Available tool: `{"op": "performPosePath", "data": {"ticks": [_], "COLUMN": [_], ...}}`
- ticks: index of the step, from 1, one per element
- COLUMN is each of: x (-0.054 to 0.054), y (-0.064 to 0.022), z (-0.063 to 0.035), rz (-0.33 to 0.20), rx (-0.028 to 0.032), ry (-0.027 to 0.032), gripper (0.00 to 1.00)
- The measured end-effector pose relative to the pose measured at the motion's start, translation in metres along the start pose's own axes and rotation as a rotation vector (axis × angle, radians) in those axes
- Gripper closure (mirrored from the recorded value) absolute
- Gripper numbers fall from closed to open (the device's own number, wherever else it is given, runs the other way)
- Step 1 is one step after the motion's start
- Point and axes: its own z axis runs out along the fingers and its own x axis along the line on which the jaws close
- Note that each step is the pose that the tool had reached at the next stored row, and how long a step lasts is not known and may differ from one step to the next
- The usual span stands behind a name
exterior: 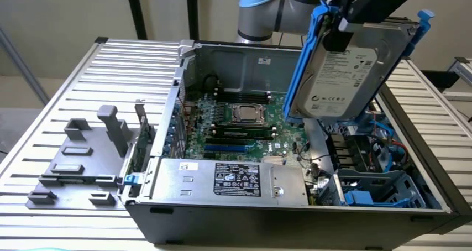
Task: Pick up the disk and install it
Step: 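Pick up the disk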
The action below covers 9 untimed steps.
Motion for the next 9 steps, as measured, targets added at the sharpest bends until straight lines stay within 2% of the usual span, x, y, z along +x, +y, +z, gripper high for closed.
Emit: {"op": "performPosePath", "data": {"ticks": [9], "x": [0.022], "y": [-0.0197], "z": [-0.0015], "rz": [0.0], "rx": [-0.0064], "ry": [-0.0022], "gripper": [0.67]}}
